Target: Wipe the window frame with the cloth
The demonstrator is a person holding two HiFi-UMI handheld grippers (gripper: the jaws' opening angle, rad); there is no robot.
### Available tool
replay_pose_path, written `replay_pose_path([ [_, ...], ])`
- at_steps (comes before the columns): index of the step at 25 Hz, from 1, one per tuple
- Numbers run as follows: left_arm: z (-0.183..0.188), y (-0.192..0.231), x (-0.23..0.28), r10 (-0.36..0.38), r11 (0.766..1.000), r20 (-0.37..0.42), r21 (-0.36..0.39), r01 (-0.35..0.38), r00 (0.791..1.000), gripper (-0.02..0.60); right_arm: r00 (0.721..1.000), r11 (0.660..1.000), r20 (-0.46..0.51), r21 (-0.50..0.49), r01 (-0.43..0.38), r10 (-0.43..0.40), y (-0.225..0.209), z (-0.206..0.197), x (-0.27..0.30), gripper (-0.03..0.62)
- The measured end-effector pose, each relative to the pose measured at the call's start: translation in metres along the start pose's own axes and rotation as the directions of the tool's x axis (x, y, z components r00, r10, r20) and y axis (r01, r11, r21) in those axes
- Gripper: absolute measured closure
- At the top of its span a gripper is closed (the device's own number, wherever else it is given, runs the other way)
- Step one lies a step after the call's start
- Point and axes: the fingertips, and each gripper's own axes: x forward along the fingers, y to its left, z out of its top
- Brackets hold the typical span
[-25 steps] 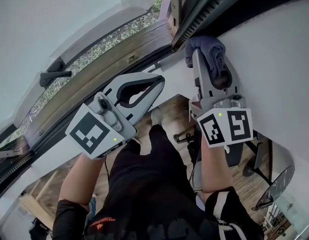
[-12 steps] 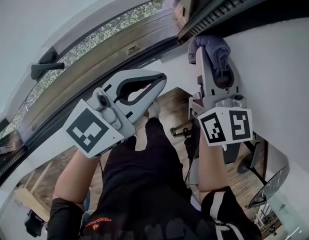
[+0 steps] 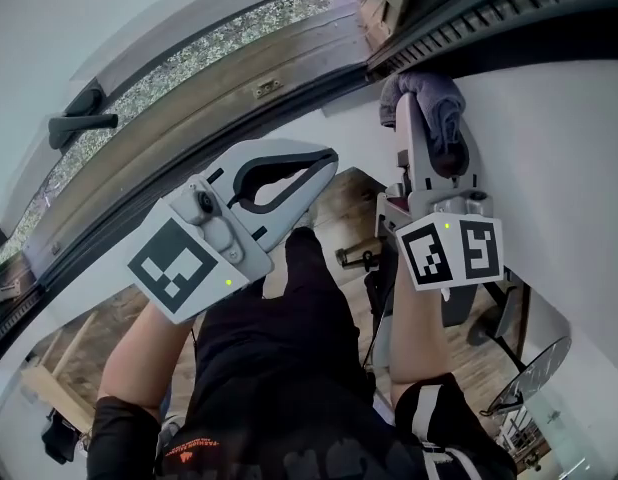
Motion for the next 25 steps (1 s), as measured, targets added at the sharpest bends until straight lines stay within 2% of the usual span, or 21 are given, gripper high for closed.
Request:
replay_pose_path([
  [17,-0.037,0.008,0.002,0.032,0.999,-0.022,-0.032,-0.033,0.999,0.561,0.999,0.999,-0.035,0.042,0.002,-0.001,-0.013,-0.049,0.01,0.467],
  [25,-0.048,0.008,0.004,0.039,0.998,-0.007,-0.049,-0.04,0.999,0.561,0.999,0.999,-0.054,0.042,-0.003,0.005,-0.016,-0.062,0.013,0.467],
])
